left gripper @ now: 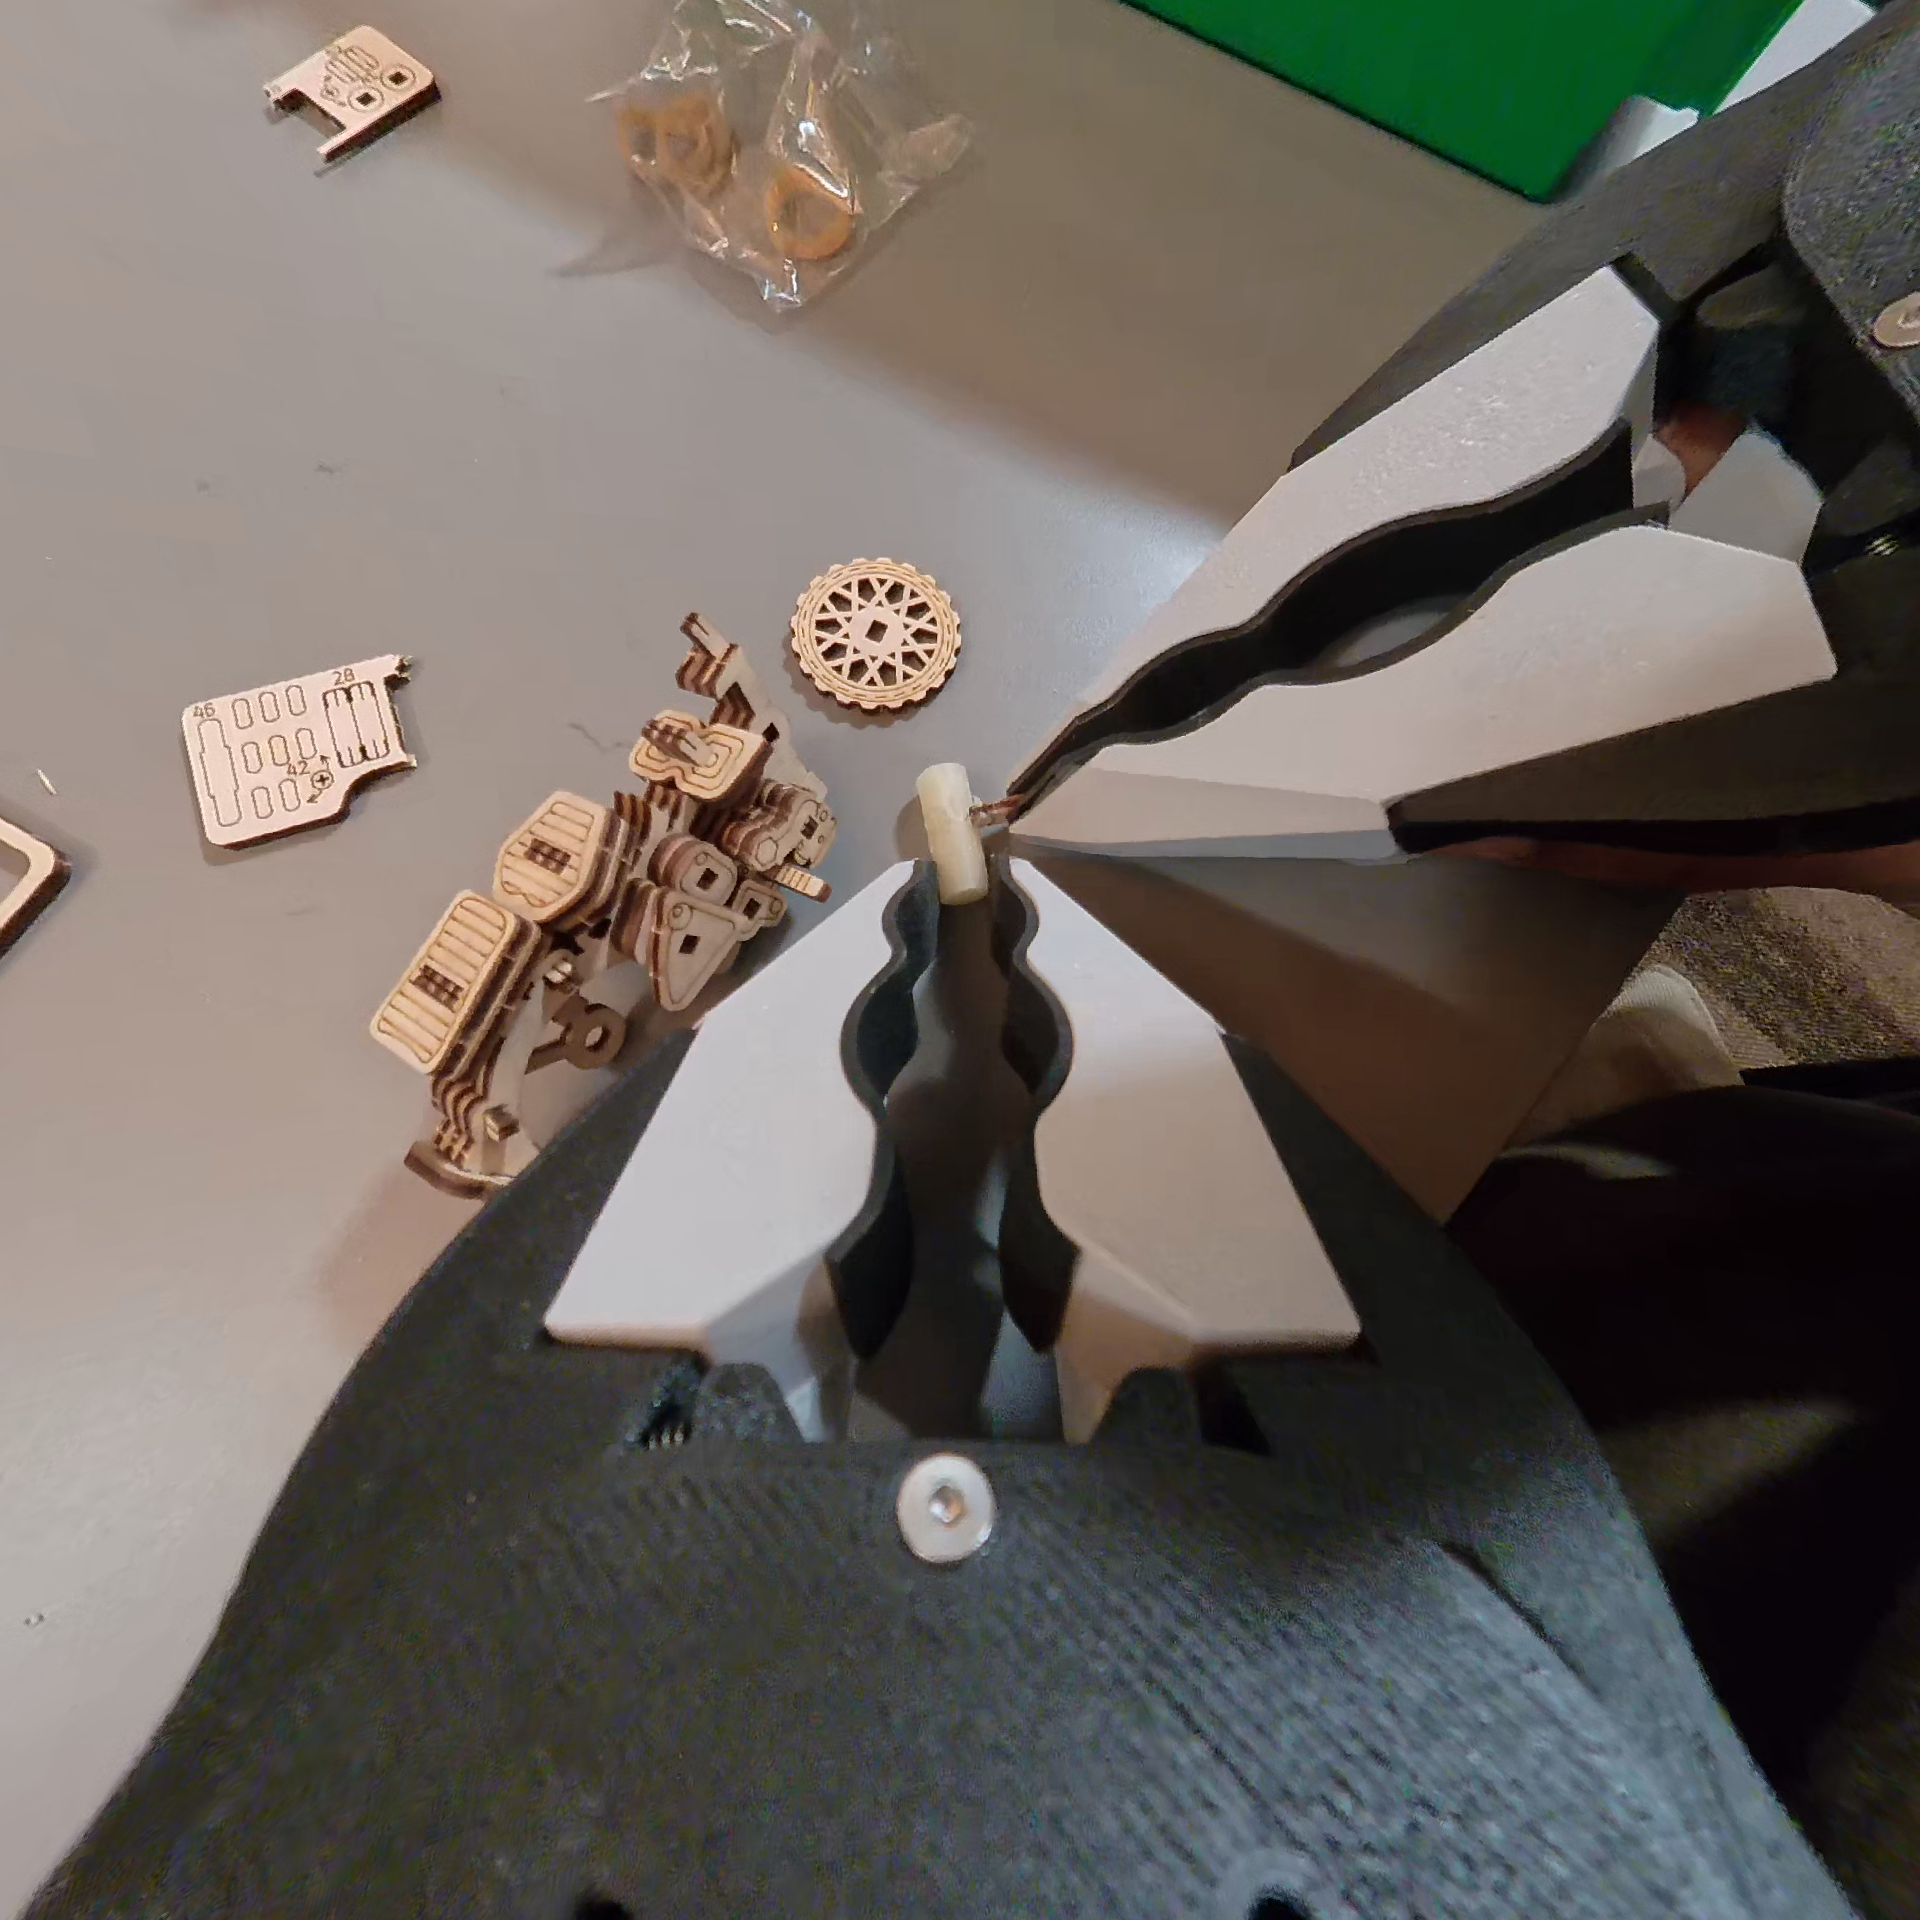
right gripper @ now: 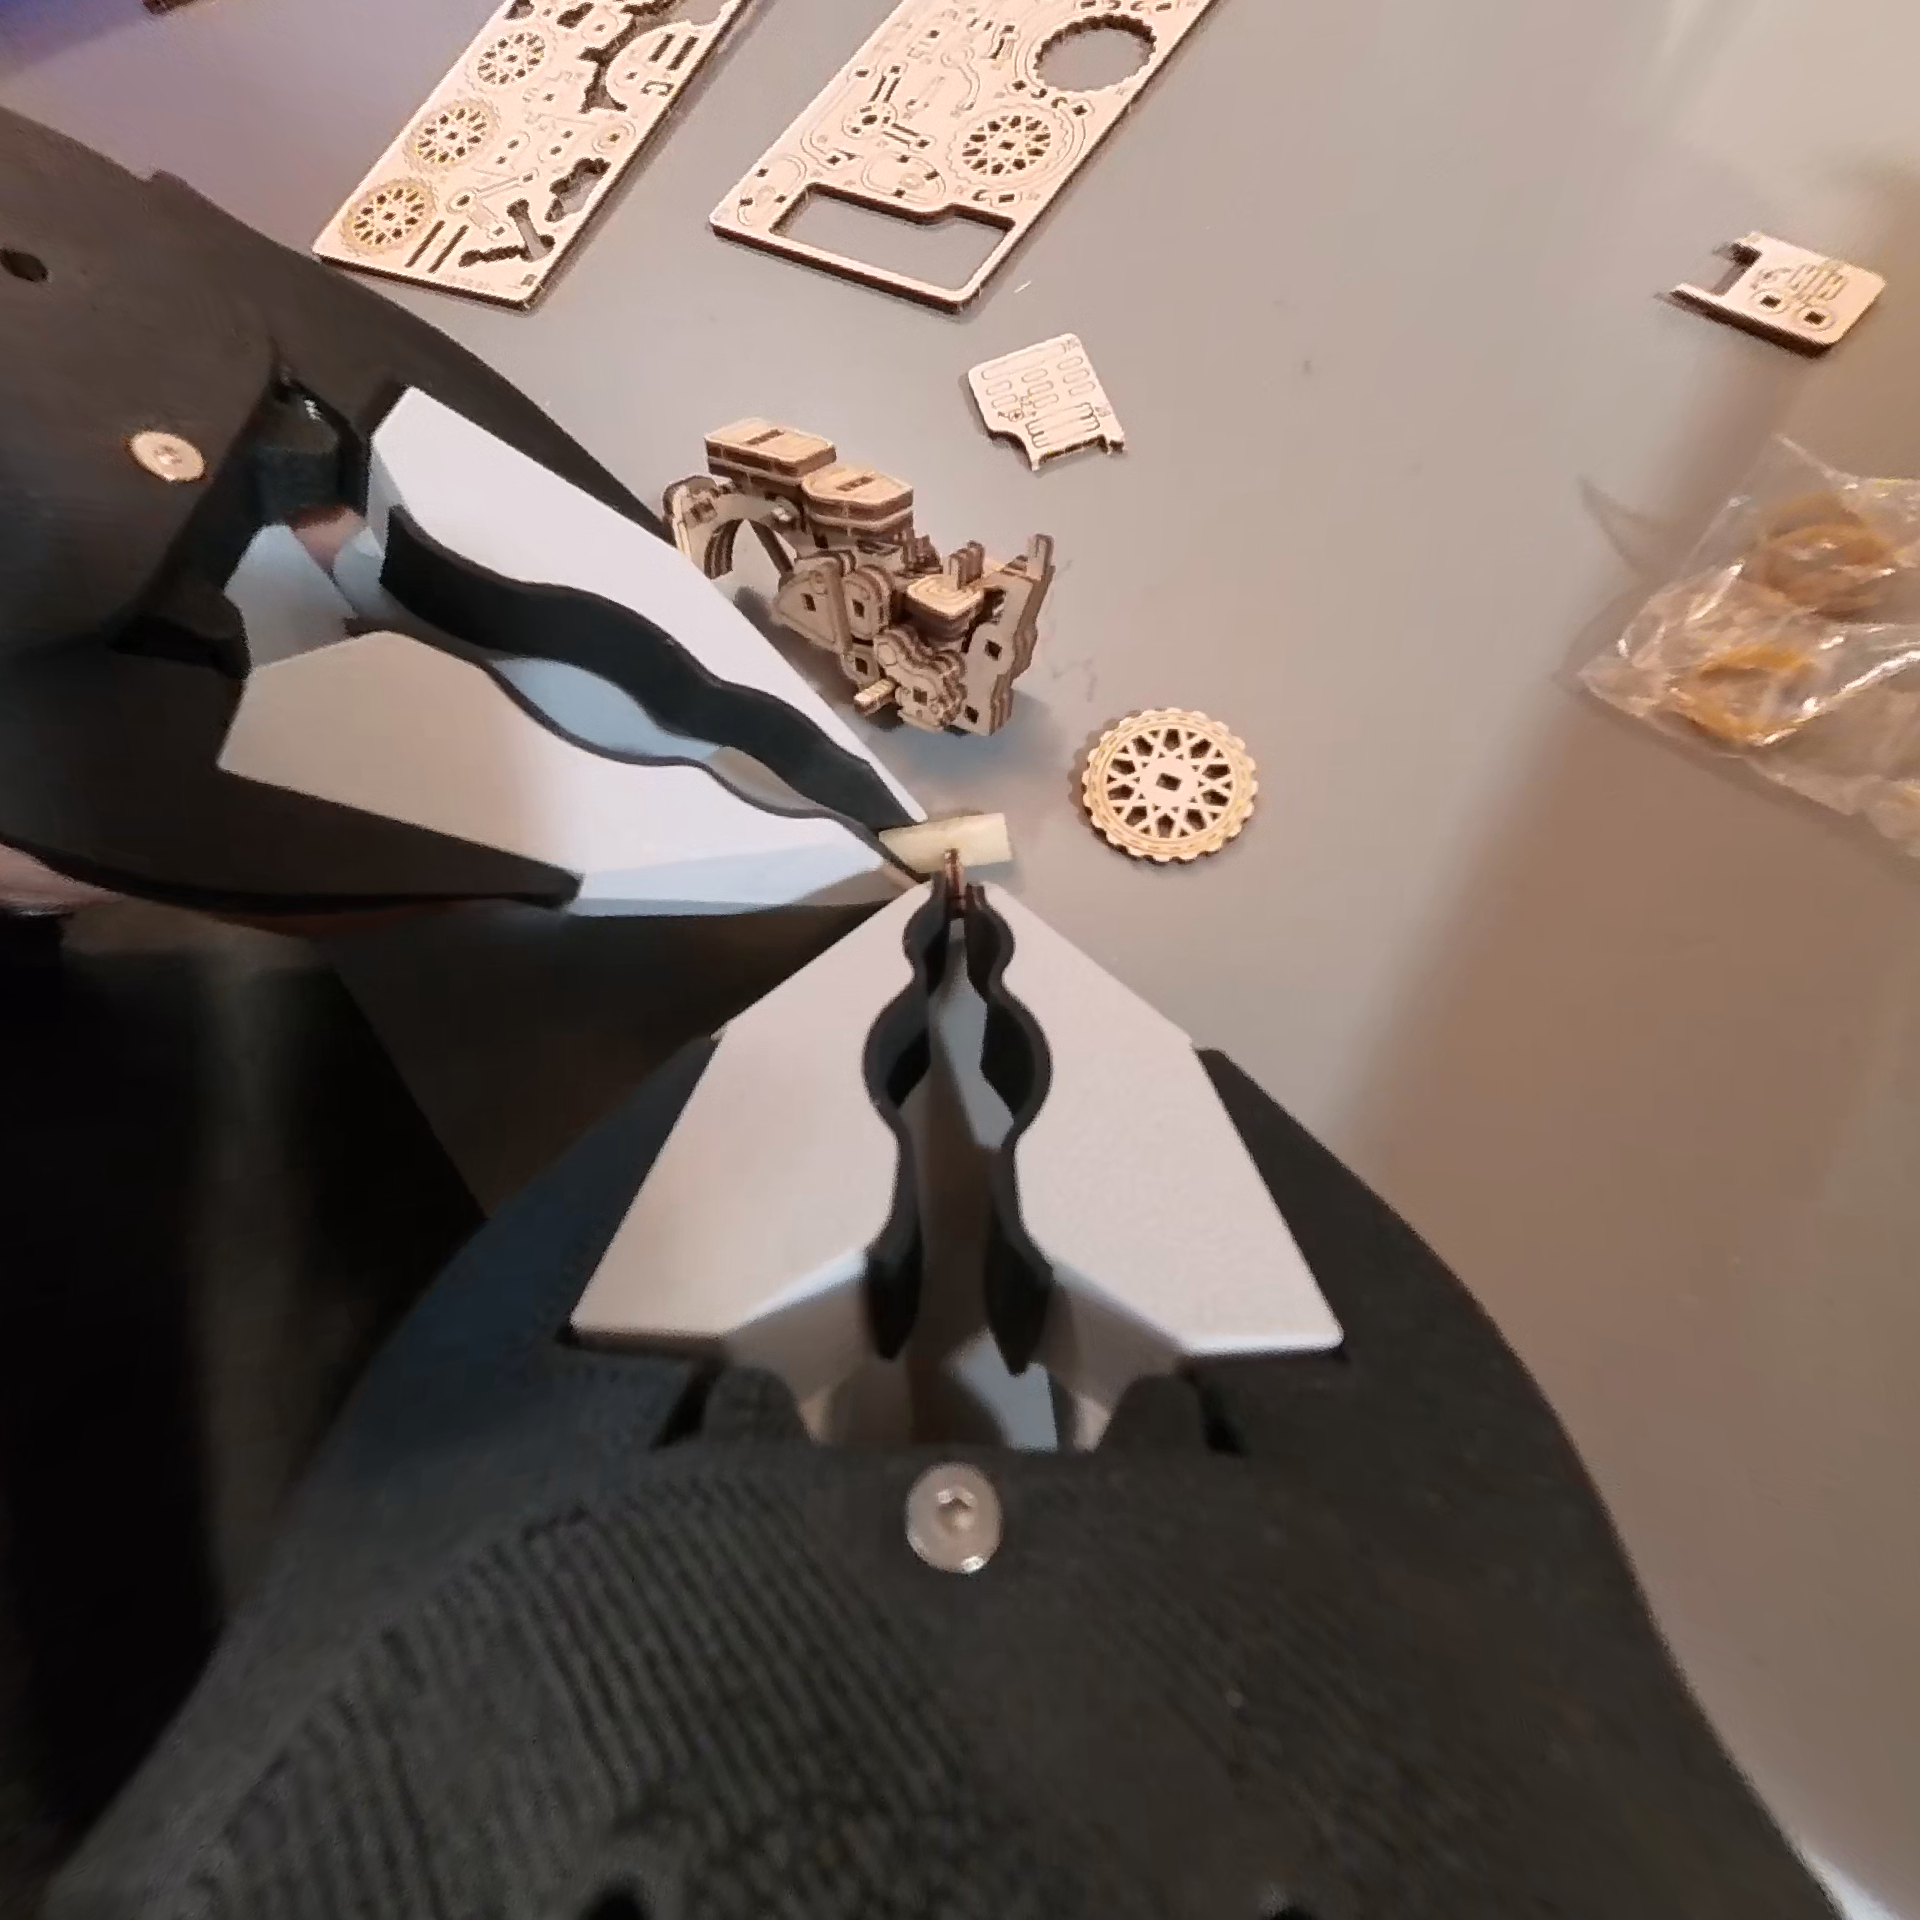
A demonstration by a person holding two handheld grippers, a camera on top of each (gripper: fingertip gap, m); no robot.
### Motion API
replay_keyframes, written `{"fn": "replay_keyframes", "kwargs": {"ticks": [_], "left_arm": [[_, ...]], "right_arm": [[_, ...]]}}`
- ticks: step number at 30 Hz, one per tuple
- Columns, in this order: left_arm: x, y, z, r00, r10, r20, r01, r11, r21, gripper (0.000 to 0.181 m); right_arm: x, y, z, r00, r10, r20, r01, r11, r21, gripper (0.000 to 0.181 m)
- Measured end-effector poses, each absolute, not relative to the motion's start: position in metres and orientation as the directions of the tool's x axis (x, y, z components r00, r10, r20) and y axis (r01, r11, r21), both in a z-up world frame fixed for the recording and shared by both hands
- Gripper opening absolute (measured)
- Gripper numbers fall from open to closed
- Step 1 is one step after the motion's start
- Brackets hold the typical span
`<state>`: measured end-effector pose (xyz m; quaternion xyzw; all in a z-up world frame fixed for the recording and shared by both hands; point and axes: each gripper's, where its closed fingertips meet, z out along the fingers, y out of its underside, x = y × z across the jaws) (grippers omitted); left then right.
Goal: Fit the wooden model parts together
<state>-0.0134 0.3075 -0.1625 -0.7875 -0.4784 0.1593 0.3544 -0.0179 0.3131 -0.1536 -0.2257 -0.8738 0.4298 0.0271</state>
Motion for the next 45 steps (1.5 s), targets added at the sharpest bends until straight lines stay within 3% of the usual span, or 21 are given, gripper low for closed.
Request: {"fn": "replay_keyframes", "kwargs": {"ticks": [15,20,25,30,37,45], "left_arm": [[-0.013,0.308,-0.162,0.479,0.869,0.128,0.655,-0.256,-0.711,0.013],[-0.010,0.311,-0.151,0.475,0.847,0.239,0.654,-0.158,-0.739,0.017],[0.005,0.312,-0.127,0.546,0.730,0.411,0.649,-0.059,-0.758,0.025],[0.032,0.303,-0.078,0.752,0.495,0.436,0.513,-0.023,-0.858,0.024],[0.058,0.300,-0.056,0.849,0.295,0.439,0.445,0.053,-0.894,0.025],[0.072,0.298,-0.054,0.875,0.268,0.403,0.413,0.023,-0.911,0.019]], "right_arm": [[-0.022,0.314,-0.144,-0.903,0.423,-0.076,0.305,0.506,-0.807,0.002],[-0.016,0.309,-0.122,-0.942,0.335,-0.001,0.163,0.457,-0.874,0.002],[-0.001,0.311,-0.086,-0.982,0.188,-0.005,0.065,0.313,-0.948,0.001],[0.016,0.315,-0.063,-0.991,0.037,-0.128,0.133,0.183,-0.974,0.001],[0.052,0.295,-0.064,-0.978,-0.130,-0.160,0.130,0.217,-0.967,0.001],[0.072,0.290,-0.056,-0.963,-0.190,-0.192,0.154,0.196,-0.968,0.001]]}}
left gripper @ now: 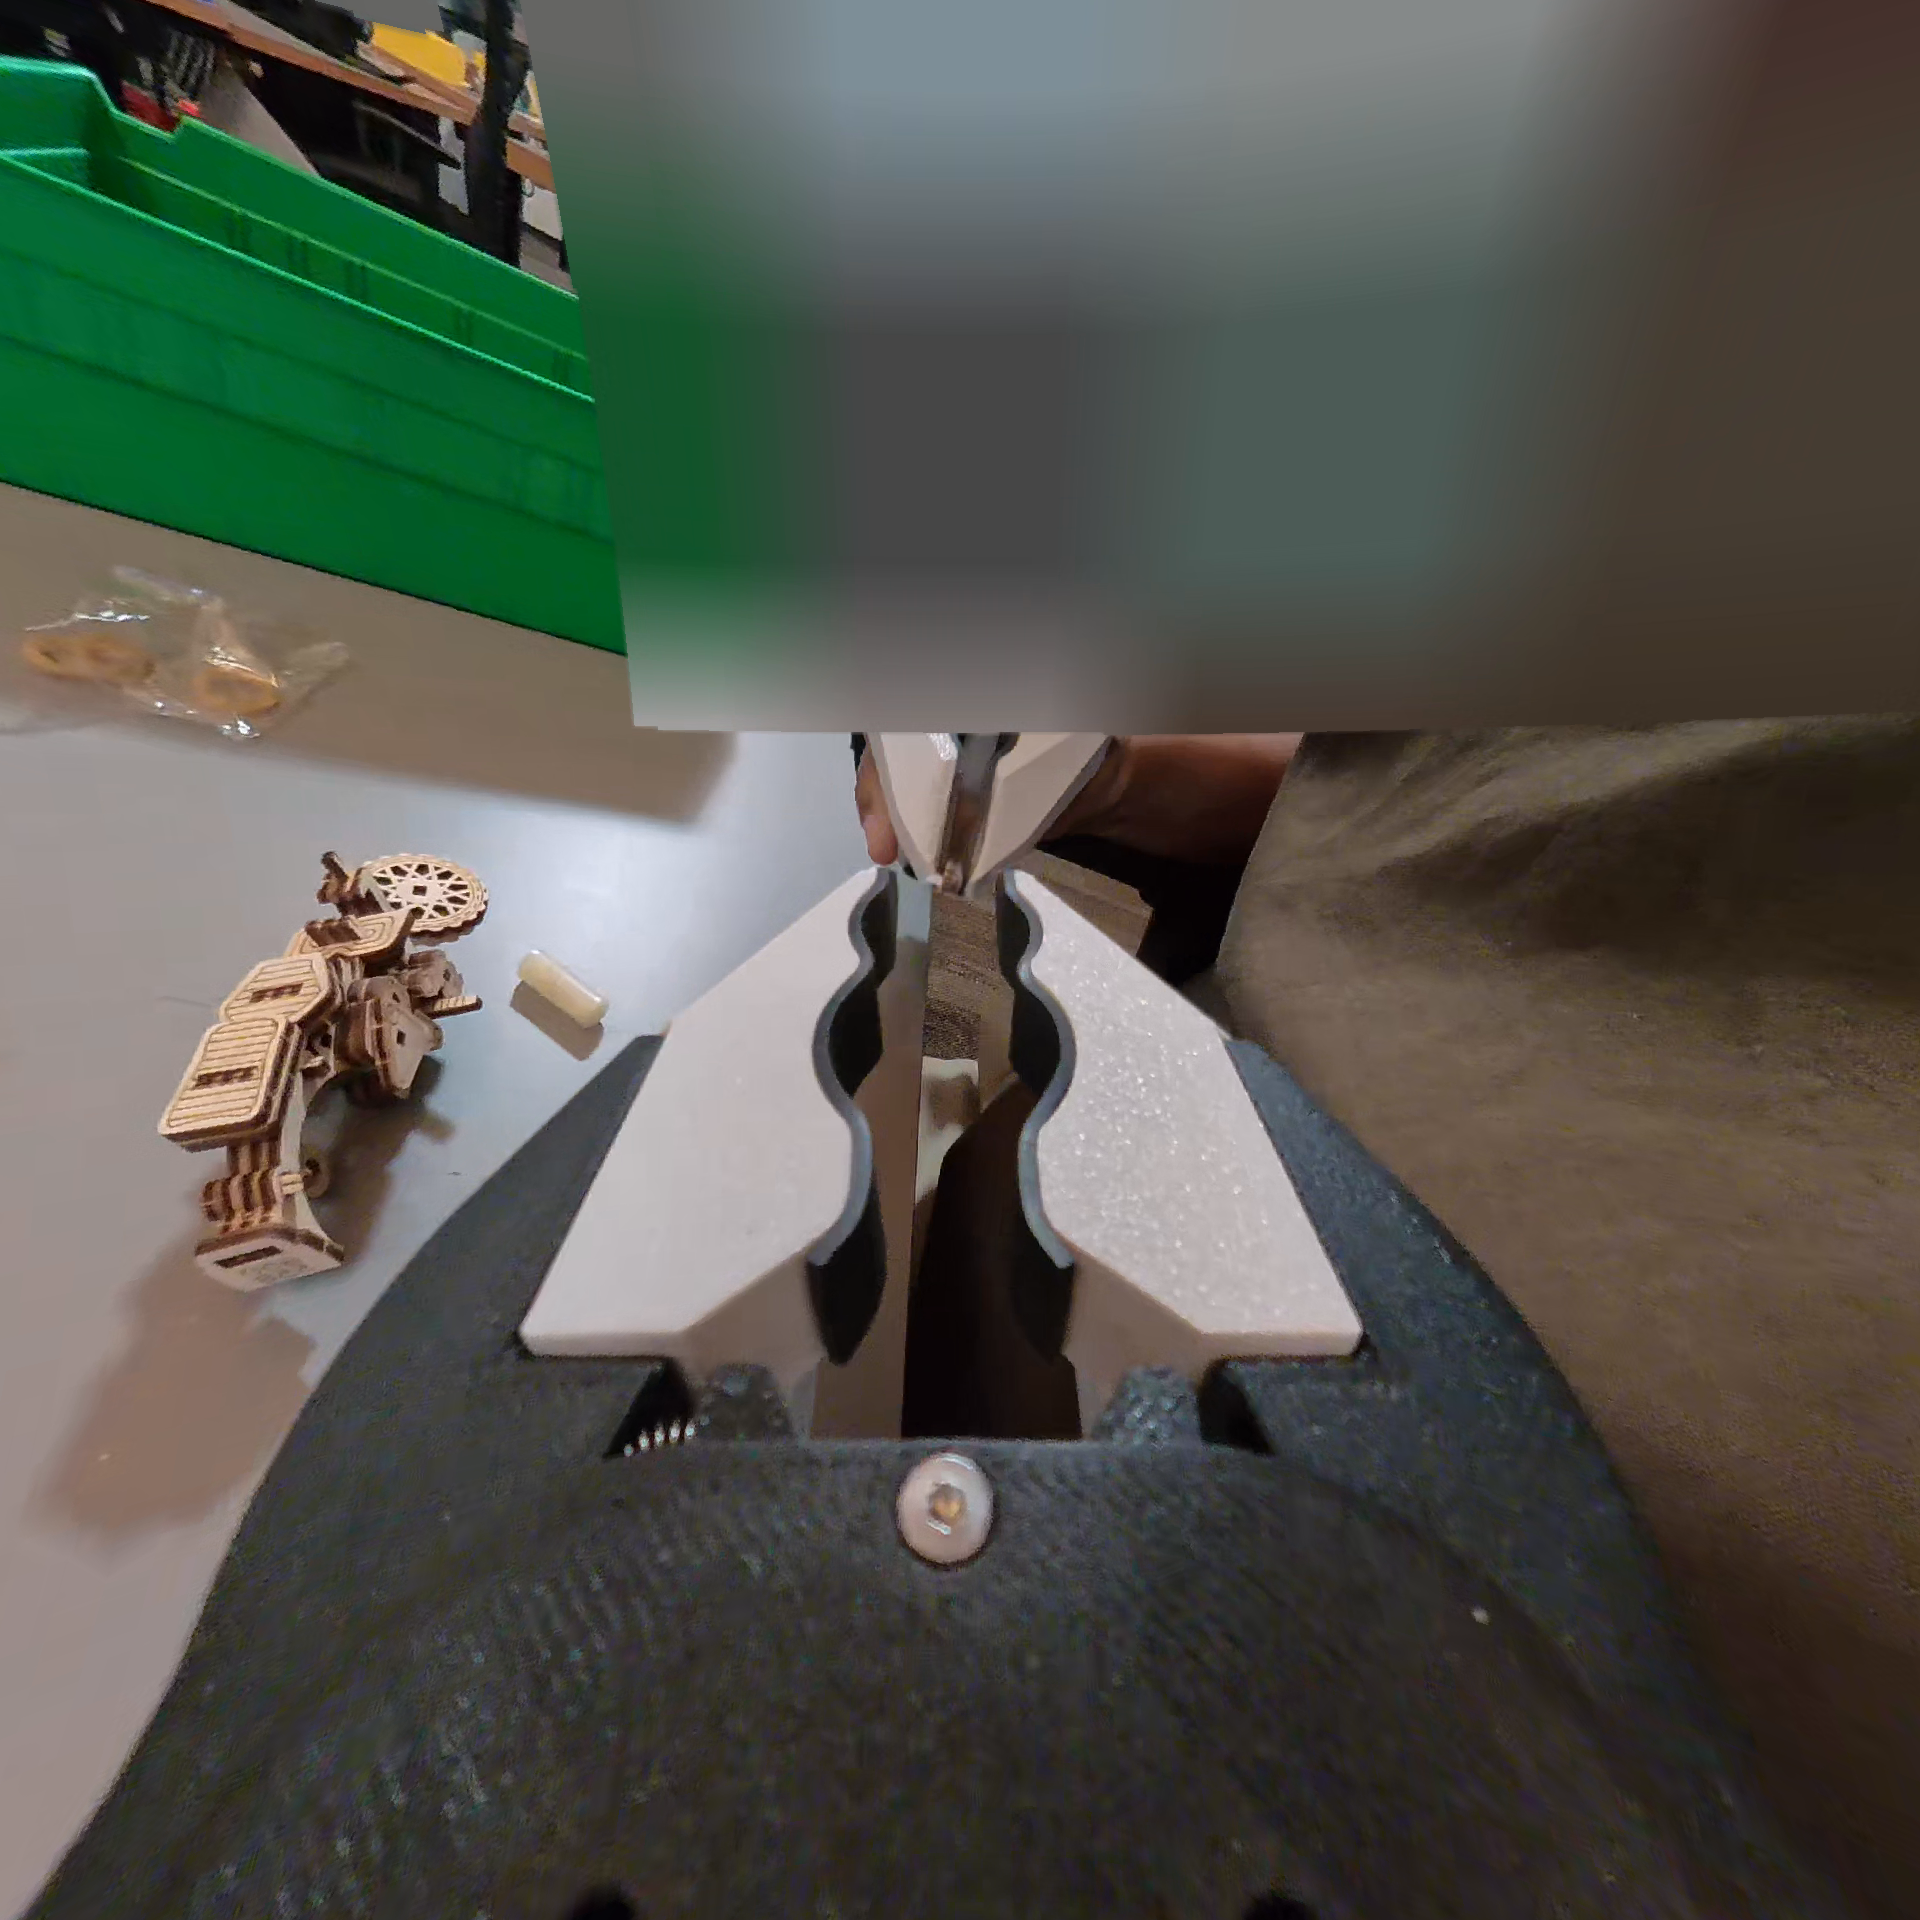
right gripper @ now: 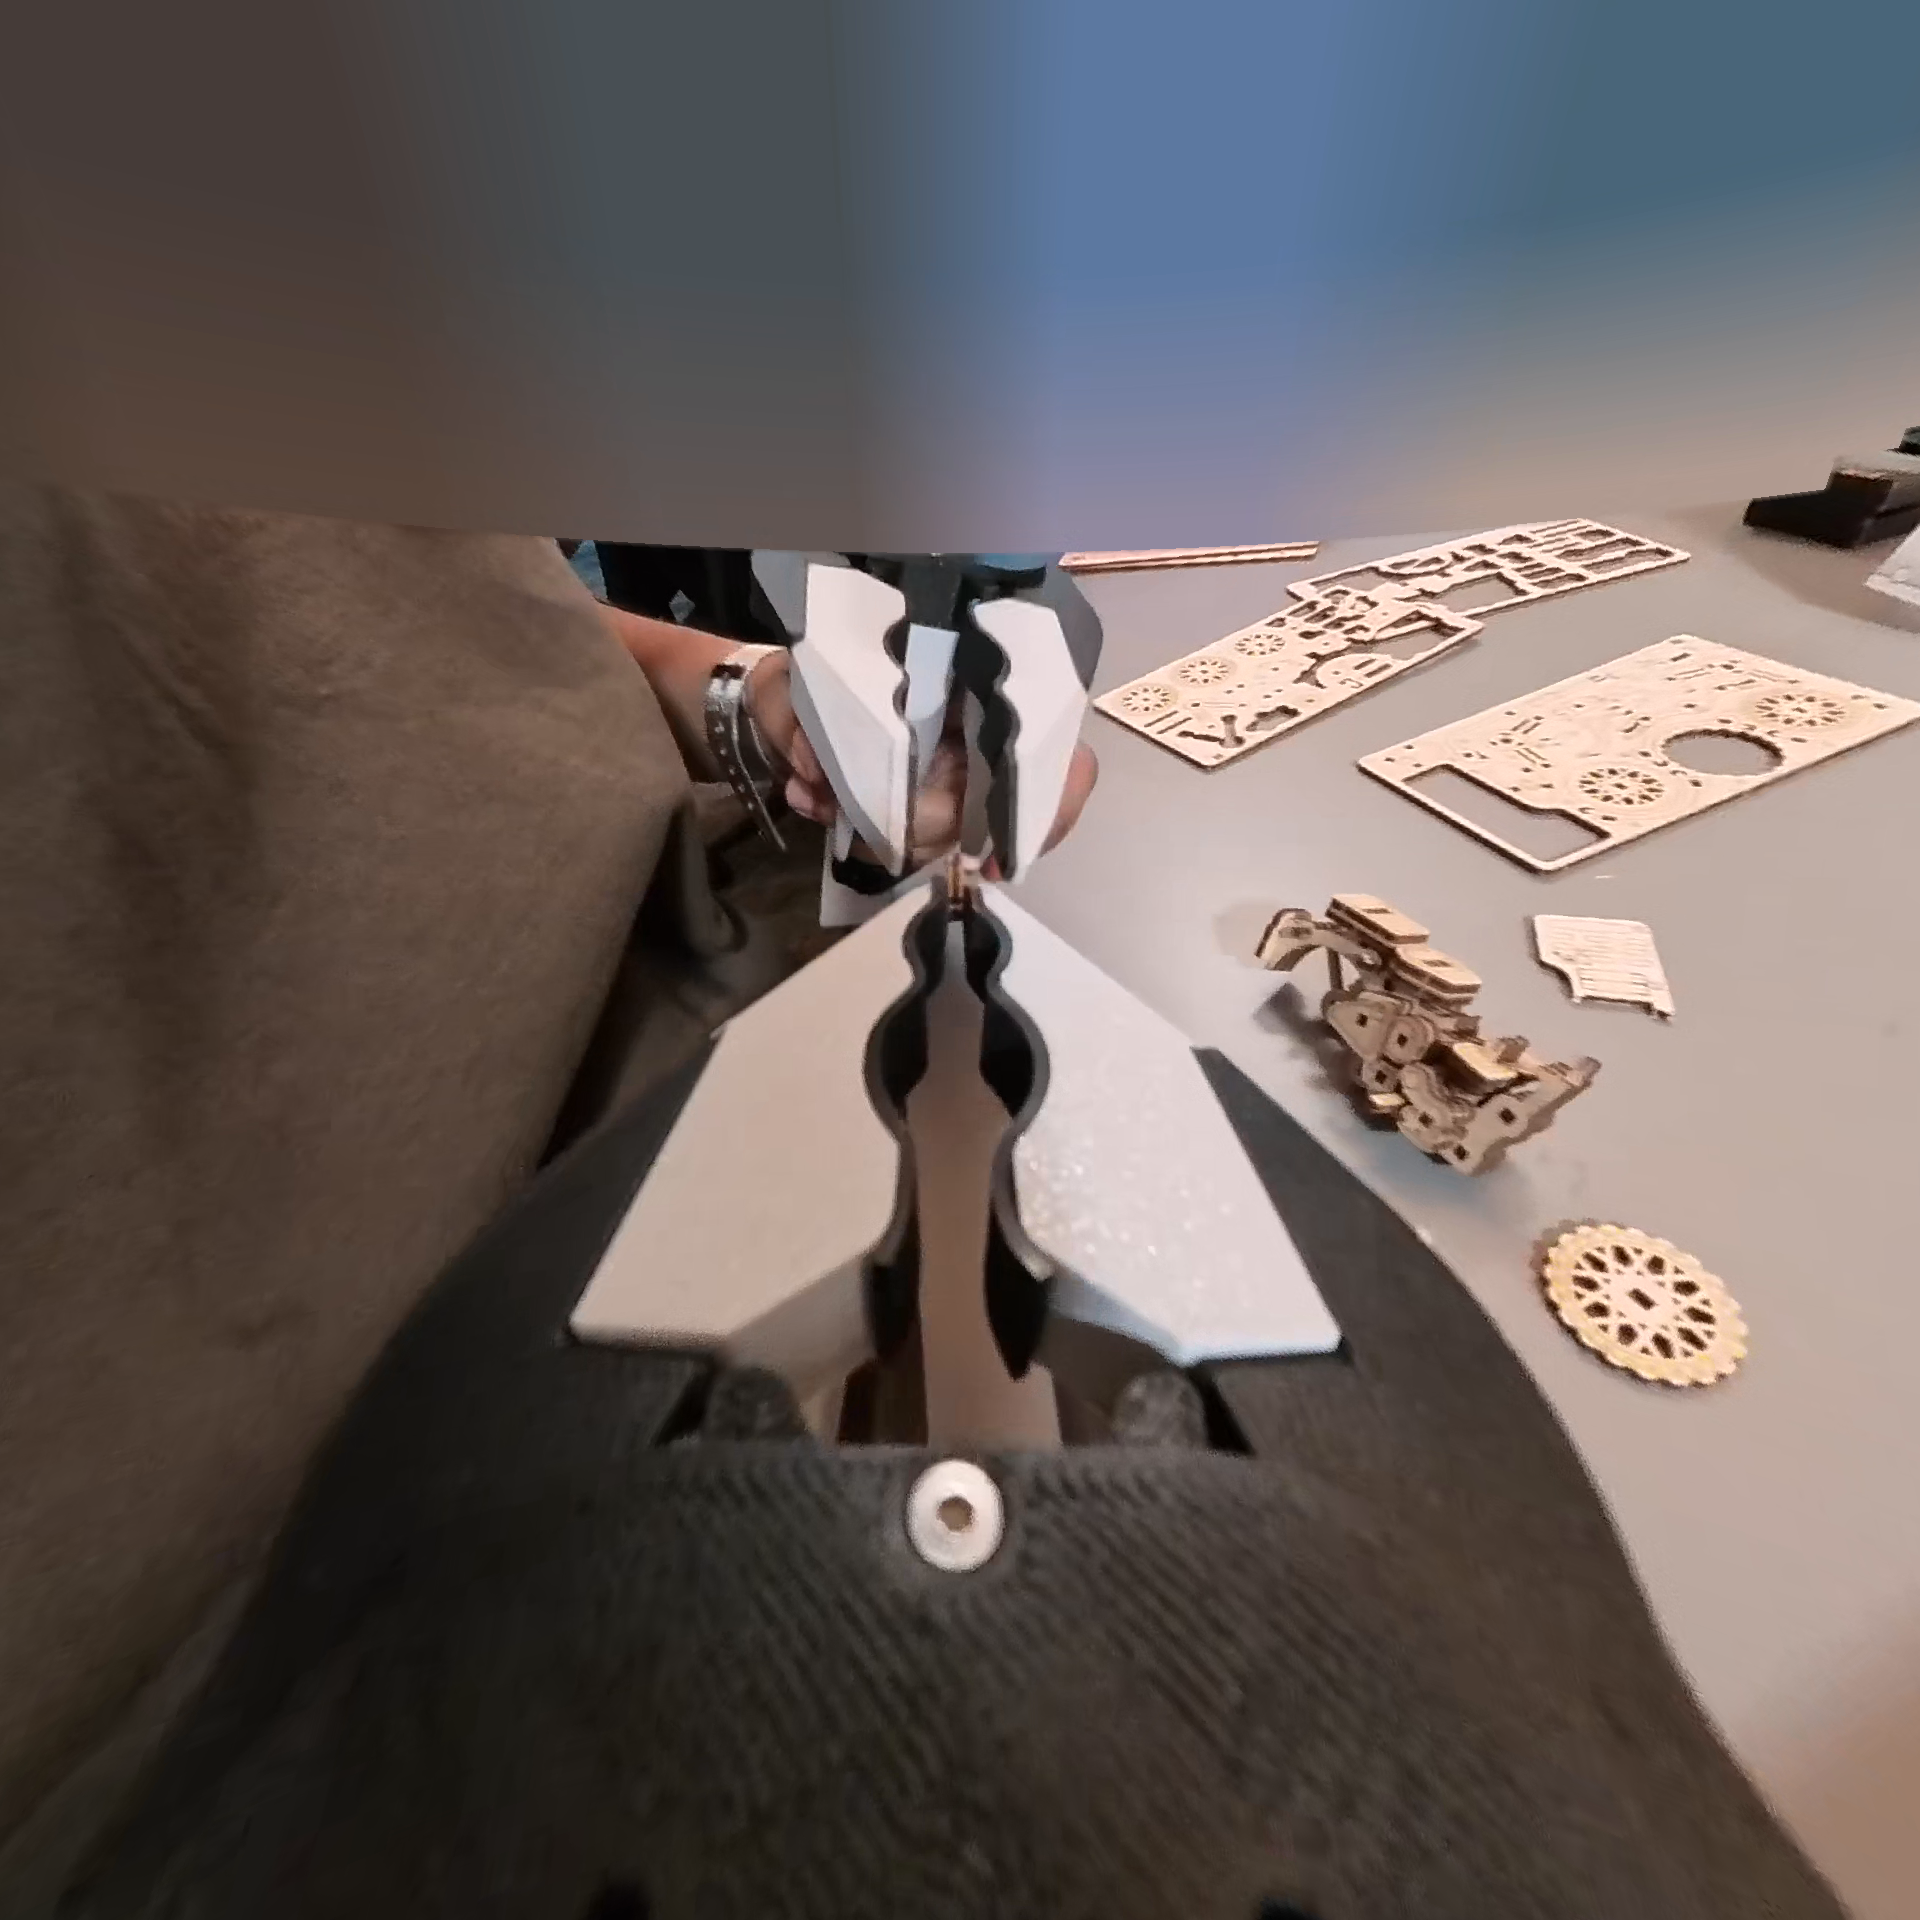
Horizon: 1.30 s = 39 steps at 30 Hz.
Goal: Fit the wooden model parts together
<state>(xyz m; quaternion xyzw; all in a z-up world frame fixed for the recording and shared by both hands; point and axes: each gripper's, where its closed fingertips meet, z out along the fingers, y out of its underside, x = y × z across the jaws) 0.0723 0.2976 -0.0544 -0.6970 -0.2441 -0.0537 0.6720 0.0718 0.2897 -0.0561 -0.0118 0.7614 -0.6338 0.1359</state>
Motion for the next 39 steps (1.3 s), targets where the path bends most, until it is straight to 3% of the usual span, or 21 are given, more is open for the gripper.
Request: {"fn": "replay_keyframes", "kwargs": {"ticks": [12,31,39], "left_arm": [[0.078,0.308,-0.049,0.887,0.225,0.404,0.403,0.053,-0.914,0.007],[0.076,0.305,-0.047,0.883,0.231,0.409,0.403,0.075,-0.912,0.008],[0.060,0.291,-0.052,0.842,0.287,0.457,0.449,0.096,-0.888,0.010]], "right_arm": [[0.078,0.296,-0.048,-0.936,-0.231,-0.264,0.232,0.158,-0.960,0.002],[0.077,0.295,-0.047,-0.917,-0.246,-0.315,0.284,0.151,-0.947,0.001],[0.046,0.309,-0.049,-0.942,-0.123,-0.313,0.297,0.135,-0.945,0.001]]}}
